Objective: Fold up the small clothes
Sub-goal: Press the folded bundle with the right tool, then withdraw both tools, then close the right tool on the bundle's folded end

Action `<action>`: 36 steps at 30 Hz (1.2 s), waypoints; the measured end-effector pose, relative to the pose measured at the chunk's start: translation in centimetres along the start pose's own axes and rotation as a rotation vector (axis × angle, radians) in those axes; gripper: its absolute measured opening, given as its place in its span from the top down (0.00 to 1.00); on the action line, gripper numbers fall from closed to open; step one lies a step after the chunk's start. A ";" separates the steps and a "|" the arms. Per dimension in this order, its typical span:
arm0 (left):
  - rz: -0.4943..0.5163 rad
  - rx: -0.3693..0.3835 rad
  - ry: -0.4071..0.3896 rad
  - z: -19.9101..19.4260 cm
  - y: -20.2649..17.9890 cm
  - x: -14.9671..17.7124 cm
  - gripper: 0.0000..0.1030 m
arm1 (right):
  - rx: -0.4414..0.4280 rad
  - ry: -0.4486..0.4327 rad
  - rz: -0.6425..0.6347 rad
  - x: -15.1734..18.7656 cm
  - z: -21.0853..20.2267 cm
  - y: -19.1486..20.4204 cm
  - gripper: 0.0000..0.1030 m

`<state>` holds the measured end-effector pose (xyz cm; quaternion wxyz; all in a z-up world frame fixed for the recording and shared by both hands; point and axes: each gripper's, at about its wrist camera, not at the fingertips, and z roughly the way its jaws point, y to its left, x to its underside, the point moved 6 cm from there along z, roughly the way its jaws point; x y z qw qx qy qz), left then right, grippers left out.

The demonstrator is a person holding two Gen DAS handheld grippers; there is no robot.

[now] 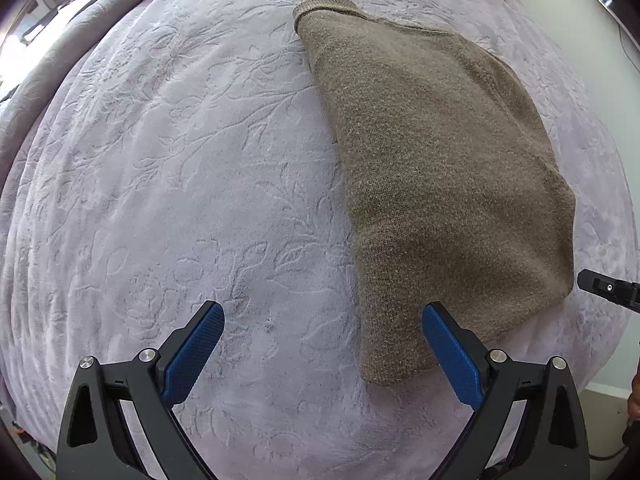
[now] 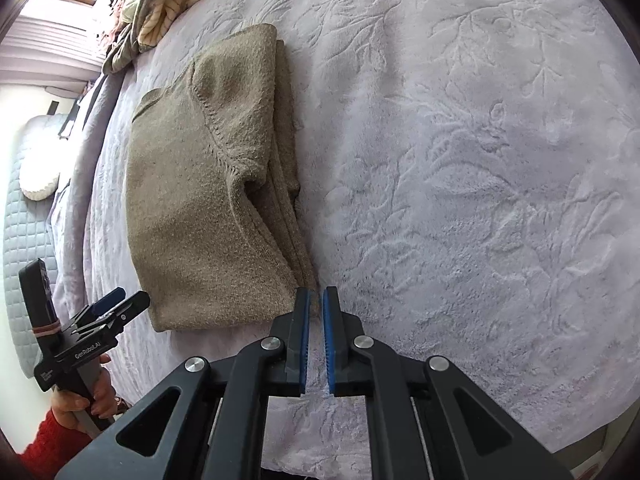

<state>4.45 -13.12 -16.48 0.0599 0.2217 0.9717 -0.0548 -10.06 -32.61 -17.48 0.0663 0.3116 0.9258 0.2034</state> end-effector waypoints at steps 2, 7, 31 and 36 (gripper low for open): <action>-0.011 0.005 0.004 0.1 0.3 -0.4 0.03 | -0.002 -0.001 0.003 -0.2 0.0 0.0 0.83; -0.016 0.003 -0.023 -0.3 0.0 -1.3 0.01 | -0.008 -0.013 0.001 -0.8 -0.1 0.3 0.58; -0.117 0.254 -0.010 0.0 2.0 -8.9 0.01 | -0.136 -0.032 -0.028 -9.8 1.6 2.7 0.34; -0.151 0.250 -0.035 0.9 2.9 -11.7 0.01 | -0.196 0.014 0.011 -11.7 3.6 2.8 0.34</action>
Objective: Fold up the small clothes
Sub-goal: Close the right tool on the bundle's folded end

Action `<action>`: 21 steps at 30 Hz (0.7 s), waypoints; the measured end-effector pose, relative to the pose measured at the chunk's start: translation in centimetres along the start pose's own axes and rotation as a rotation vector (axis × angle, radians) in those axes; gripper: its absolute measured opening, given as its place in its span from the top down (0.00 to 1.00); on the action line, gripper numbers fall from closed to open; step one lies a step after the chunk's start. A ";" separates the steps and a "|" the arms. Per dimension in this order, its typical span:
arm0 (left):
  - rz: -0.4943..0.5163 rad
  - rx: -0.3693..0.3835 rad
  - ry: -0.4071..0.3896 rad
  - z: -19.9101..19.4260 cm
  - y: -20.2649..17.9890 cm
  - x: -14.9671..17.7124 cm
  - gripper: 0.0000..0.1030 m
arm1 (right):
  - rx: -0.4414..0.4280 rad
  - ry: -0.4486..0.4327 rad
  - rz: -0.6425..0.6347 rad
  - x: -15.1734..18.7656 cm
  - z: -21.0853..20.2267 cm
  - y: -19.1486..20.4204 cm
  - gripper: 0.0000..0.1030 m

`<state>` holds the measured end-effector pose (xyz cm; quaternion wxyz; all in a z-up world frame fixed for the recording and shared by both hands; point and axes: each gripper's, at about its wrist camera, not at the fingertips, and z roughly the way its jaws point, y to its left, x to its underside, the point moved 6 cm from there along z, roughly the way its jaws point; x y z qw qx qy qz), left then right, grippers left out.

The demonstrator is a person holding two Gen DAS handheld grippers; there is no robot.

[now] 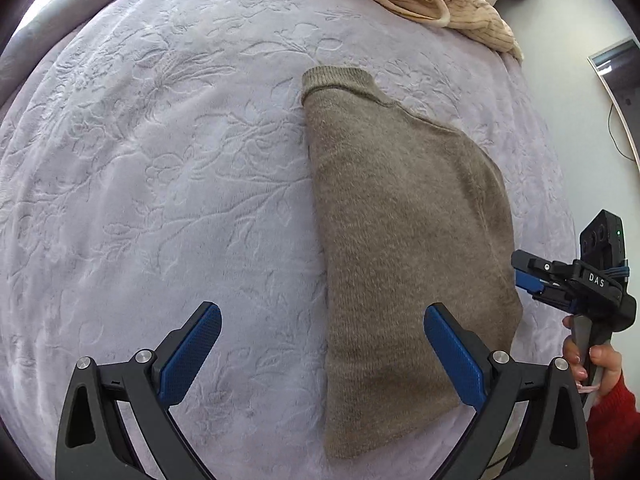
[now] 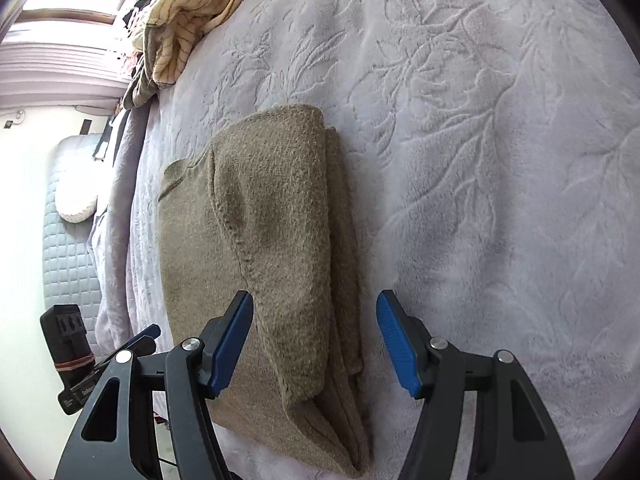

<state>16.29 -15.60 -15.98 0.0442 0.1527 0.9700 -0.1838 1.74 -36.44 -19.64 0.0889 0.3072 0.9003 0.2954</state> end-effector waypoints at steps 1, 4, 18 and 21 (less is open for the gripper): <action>-0.017 0.026 0.006 0.5 0.1 -0.5 0.01 | -0.006 0.008 0.003 -0.3 0.4 0.0 0.34; -0.069 0.095 0.034 2.3 0.4 -1.6 0.01 | -0.020 0.041 -0.011 -0.9 1.4 0.1 0.34; -0.010 0.111 0.071 6.2 -2.5 -0.6 0.01 | -0.193 0.154 -0.143 -1.7 4.9 1.7 0.29; 0.022 0.092 0.063 6.8 -3.6 -0.6 0.01 | -0.208 0.173 -0.174 -1.8 6.5 2.7 0.28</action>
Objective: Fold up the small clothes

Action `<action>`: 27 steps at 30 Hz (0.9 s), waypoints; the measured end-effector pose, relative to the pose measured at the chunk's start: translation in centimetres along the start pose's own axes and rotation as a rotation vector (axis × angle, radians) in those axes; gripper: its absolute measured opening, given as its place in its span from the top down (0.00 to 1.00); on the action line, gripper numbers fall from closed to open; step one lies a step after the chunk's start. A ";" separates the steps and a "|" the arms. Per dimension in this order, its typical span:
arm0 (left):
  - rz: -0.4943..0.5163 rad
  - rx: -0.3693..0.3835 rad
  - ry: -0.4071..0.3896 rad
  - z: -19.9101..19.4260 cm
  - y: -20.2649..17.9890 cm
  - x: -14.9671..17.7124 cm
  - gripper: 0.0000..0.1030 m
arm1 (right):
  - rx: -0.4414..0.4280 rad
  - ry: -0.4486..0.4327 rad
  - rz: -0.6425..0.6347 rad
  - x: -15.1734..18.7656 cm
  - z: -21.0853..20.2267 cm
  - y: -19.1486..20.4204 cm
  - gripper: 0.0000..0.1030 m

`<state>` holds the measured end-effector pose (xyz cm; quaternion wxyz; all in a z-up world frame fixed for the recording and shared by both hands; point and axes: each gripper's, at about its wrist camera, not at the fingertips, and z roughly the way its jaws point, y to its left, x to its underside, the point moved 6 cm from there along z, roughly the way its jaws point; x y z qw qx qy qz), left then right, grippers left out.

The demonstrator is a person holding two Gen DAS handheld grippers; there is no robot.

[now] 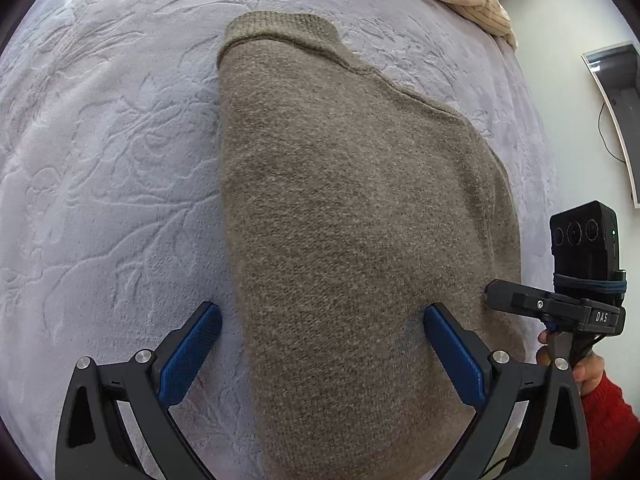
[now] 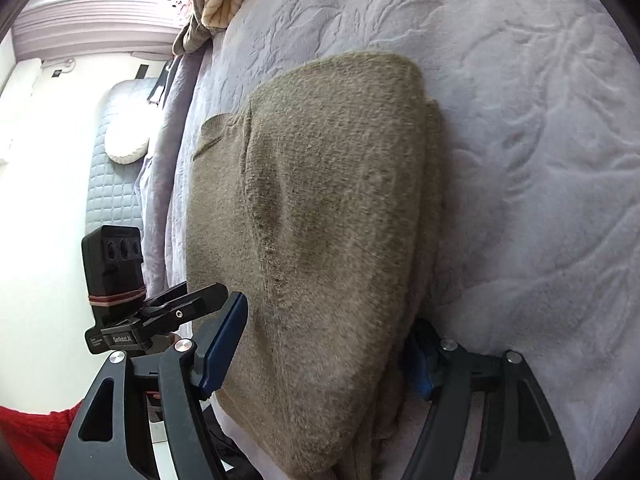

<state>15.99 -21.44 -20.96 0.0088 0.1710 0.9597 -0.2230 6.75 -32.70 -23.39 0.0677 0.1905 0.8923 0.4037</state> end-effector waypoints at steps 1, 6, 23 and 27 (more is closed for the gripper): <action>0.011 -0.012 -0.002 0.3 -0.4 0.0 0.01 | 0.000 0.002 0.004 -0.2 0.4 0.0 0.28; 0.030 -0.054 -0.002 1.6 -2.3 -0.5 0.01 | -0.035 -0.026 0.061 -0.4 0.8 -0.3 0.28; 0.026 0.033 -0.095 -3.2 -5.8 0.7 0.55 | -0.157 -0.047 0.085 1.3 -1.8 3.7 0.65; 0.022 0.027 -0.127 -5.1 -7.1 2.1 0.55 | -0.197 -0.027 0.063 2.5 -2.5 5.8 0.64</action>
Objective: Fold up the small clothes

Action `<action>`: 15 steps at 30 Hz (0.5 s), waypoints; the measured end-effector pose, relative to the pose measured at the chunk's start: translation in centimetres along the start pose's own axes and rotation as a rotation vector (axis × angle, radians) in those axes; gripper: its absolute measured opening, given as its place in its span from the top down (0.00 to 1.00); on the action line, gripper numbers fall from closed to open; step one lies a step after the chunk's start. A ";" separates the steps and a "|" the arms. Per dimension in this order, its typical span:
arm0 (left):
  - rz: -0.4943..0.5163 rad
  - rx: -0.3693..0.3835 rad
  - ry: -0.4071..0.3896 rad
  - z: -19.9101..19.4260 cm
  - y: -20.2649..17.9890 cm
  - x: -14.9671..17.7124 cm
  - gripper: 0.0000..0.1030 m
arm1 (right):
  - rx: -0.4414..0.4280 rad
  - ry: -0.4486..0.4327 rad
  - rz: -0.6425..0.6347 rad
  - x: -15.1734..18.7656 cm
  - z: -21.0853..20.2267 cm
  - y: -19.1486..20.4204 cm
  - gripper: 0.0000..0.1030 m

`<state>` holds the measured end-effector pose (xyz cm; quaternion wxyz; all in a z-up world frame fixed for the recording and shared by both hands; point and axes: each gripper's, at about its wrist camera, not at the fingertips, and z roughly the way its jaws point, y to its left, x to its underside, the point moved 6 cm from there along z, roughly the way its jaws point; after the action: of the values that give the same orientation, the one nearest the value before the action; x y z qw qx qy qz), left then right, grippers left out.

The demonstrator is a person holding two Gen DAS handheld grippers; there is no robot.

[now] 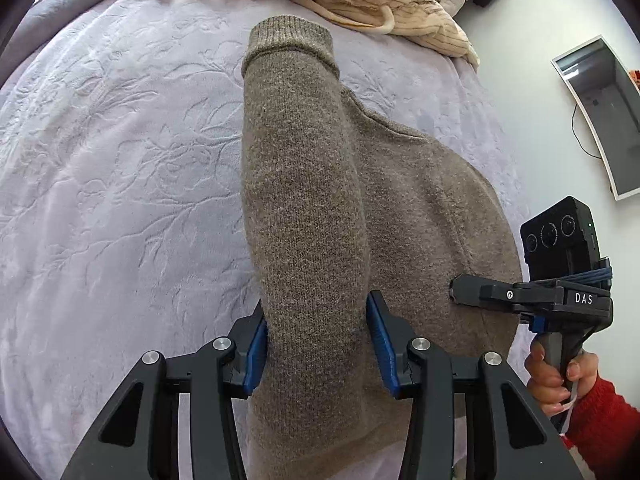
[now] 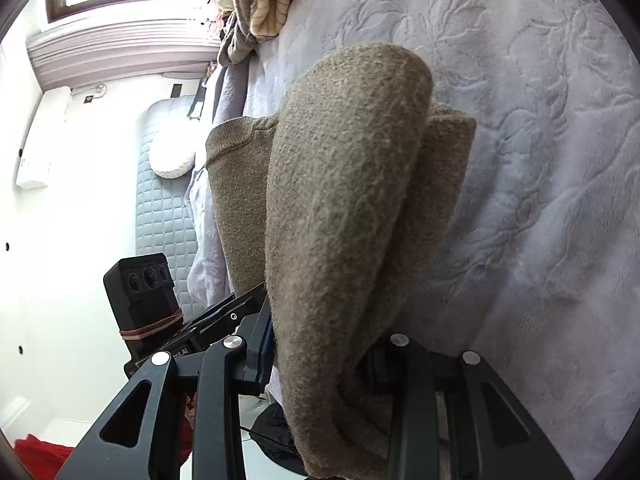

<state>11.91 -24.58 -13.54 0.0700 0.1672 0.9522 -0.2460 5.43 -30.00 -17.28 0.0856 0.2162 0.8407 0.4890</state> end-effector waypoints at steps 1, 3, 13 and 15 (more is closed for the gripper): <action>-0.007 0.005 -0.010 -0.6 -0.2 0.4 0.55 | -0.010 0.007 -0.002 0.4 -0.1 0.5 0.64; -0.014 0.019 -0.028 -1.8 -0.5 1.2 0.55 | -0.029 0.015 0.010 1.4 -0.3 1.2 0.64; 0.032 0.059 -0.046 -9.2 1.6 6.0 0.55 | -0.071 -0.010 0.016 8.1 0.3 6.7 0.64; 0.039 0.048 -0.045 -11.5 3.2 7.7 0.55 | -0.071 -0.004 0.009 9.8 1.4 7.9 0.64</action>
<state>5.22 -14.12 -6.66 0.0922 0.1819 0.9407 -0.2712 -0.57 -21.10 -10.55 0.0926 0.2180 0.8217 0.5184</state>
